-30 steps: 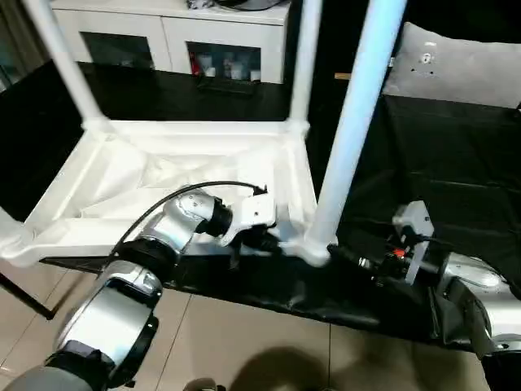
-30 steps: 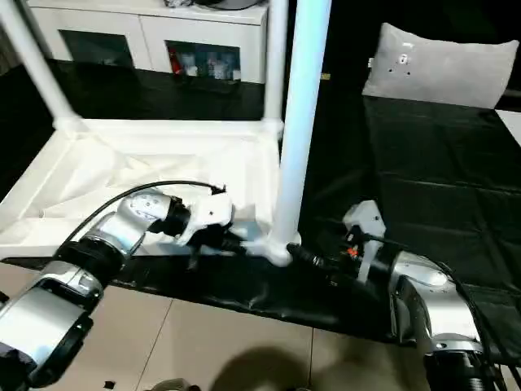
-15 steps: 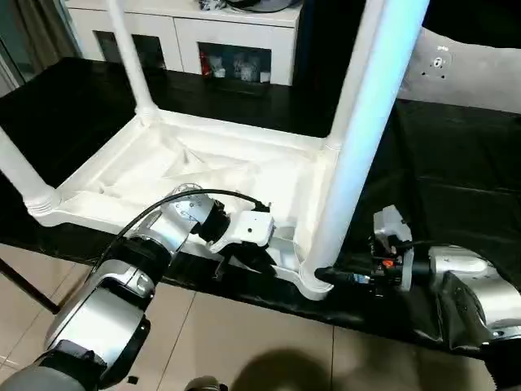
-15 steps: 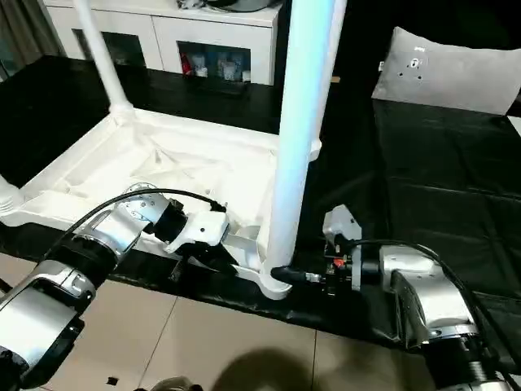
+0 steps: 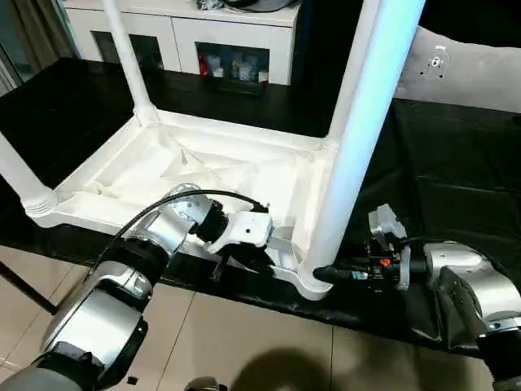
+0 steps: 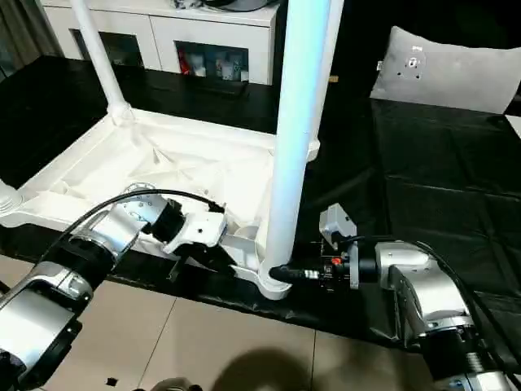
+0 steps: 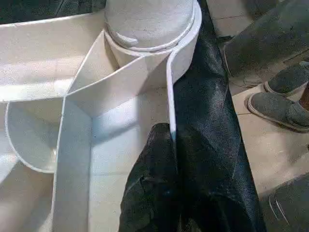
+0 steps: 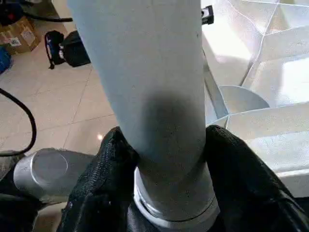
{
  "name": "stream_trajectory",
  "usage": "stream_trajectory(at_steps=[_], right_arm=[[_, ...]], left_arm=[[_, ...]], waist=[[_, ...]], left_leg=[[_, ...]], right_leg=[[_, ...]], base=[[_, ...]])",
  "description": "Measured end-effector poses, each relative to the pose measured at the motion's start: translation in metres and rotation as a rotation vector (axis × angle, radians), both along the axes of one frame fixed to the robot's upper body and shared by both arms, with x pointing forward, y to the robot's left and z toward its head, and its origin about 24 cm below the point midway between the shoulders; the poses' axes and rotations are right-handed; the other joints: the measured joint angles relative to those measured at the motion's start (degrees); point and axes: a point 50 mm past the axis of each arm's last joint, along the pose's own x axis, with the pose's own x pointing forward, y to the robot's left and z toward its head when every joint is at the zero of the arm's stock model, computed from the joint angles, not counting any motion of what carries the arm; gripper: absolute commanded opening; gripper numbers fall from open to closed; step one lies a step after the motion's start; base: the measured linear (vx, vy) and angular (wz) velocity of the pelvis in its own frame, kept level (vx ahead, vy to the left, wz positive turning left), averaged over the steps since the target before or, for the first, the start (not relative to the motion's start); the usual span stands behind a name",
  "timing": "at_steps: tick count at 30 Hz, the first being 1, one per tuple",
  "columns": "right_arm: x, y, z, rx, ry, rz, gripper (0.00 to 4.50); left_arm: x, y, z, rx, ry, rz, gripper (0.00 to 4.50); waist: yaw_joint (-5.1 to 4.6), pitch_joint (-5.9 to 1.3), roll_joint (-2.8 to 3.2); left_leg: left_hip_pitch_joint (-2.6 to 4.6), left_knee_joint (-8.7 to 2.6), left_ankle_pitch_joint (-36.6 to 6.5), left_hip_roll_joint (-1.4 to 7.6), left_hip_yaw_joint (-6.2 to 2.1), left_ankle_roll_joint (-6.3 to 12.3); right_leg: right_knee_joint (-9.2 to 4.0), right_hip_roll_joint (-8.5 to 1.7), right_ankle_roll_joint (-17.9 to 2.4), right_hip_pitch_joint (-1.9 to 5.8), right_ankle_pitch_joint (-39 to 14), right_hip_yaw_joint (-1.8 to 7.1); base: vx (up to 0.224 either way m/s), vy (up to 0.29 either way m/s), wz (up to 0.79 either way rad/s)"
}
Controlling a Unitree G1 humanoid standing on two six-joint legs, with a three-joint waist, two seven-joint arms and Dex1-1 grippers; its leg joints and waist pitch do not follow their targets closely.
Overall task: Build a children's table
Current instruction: Rotate leg to tighten
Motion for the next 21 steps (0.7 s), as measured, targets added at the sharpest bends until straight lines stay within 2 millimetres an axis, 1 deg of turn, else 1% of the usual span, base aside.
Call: stream_trajectory(at_steps=[2, 4, 5, 8, 9, 12, 14, 15, 18, 20, 21], right_arm=[[-0.002, 0.001, -0.001, 0.010, 0.011, -0.036, 1.94], [-0.001, 0.004, -0.003, 0.012, -0.004, -0.132, 1.93], [0.001, 0.008, -0.005, 0.010, -0.012, -0.186, 1.93], [0.010, 0.013, -0.008, 0.002, -0.035, -0.374, 1.93], [0.015, 0.016, -0.009, 0.000, -0.040, -0.470, 1.92], [0.029, 0.024, -0.008, -0.024, -0.060, -0.684, 1.91], [0.035, 0.026, -0.007, -0.032, -0.062, -0.789, 1.91], [0.040, 0.033, -0.006, -0.035, -0.067, -0.889, 1.91], [0.046, 0.037, -0.004, -0.053, -0.086, -1.010, 1.91], [0.046, 0.037, -0.003, -0.055, -0.096, -1.038, 2.60], [0.046, 0.038, -0.002, -0.061, -0.103, -1.047, 2.62]], left_arm=[[0.001, -0.002, -0.001, -0.003, 0.017, 0.026, 0.00], [0.004, -0.005, -0.003, -0.018, 0.030, 0.110, 0.00], [0.007, -0.004, -0.005, -0.023, 0.027, 0.164, 0.00], [0.013, -0.008, -0.008, -0.043, 0.025, 0.299, 0.00], [0.016, -0.012, -0.009, -0.057, 0.020, 0.360, 0.00], [0.021, -0.027, -0.011, -0.092, 0.011, 0.488, 0.00], [0.022, -0.036, -0.013, -0.121, 0.008, 0.541, 0.00], [0.023, -0.043, -0.014, -0.143, -0.005, 0.595, 0.00], [0.024, -0.056, -0.013, -0.172, -0.016, 0.651, 0.00], [0.024, -0.059, -0.013, -0.181, -0.020, 0.662, 0.00], [0.024, -0.060, -0.012, -0.186, -0.023, 0.666, 0.00]], waist=[[0.04, -0.03, 0.05], [-0.02, -0.16, 0.26], [-0.21, -0.18, 0.29], [-1.79, -0.25, 0.40], [-2.58, -0.25, 0.40], [-4.47, -0.26, 0.44], [-5.06, -0.26, 0.43], [-5.41, -0.26, 0.44], [-5.47, -0.27, 0.45], [-5.31, -0.29, 0.48], [-5.11, -0.30, 0.49]], left_leg=[[0.04, 0.00, 0.0, 0.00, 0.00, -0.01], [0.20, 0.01, 0.0, -0.01, 0.02, -0.02], [0.32, 0.02, 0.0, -0.01, 0.04, -0.03], [0.61, 0.01, 0.0, -0.09, 0.04, -0.04], [0.65, 0.03, 0.0, -0.11, 0.03, -0.04], [0.57, 0.06, 0.0, -0.16, 0.01, -0.04], [0.52, 0.05, 0.0, -0.16, -0.01, -0.03], [0.42, 0.05, 0.0, -0.15, -0.03, -0.03], [0.22, -0.03, 0.0, -0.14, -0.08, -0.03], [0.18, -0.21, 0.0, -0.14, -0.08, -0.02], [0.14, -0.30, 0.0, -0.14, -0.08, -0.02]], right_leg=[[0.02, 0.00, 0.0, 0.02, 0.0, 0.00], [0.00, -0.01, 0.1, 0.13, 0.0, 0.00], [0.02, -0.01, 0.2, 0.20, -0.1, 0.01], [-0.06, -0.03, 0.2, 0.44, -0.1, 0.01], [-0.11, -0.04, 0.2, 0.48, -0.1, 0.00], [-0.24, -0.11, 0.2, 0.41, -0.1, -0.09], [-0.30, -0.11, 0.2, 0.40, -0.1, -0.12], [-0.27, -0.10, 0.2, 0.31, -0.1, -0.14], [-0.23, -0.09, 0.2, 0.15, -0.1, -0.16], [-0.22, -0.09, 0.4, 0.11, -0.2, -0.17], [-0.20, -0.08, 0.2, 0.06, -0.1, -0.17]], base=[[0.000, 0.000, 0.00], [0.000, 0.000, 0.00], [0.000, 0.000, 0.00], [0.000, 0.000, 0.00], [0.000, 0.000, 0.00], [0.000, 0.000, 0.00], [0.000, 0.000, 0.00], [0.000, 0.000, 0.00], [0.000, 0.000, 0.00], [0.000, 0.000, 0.00], [0.000, 0.000, 0.00]])
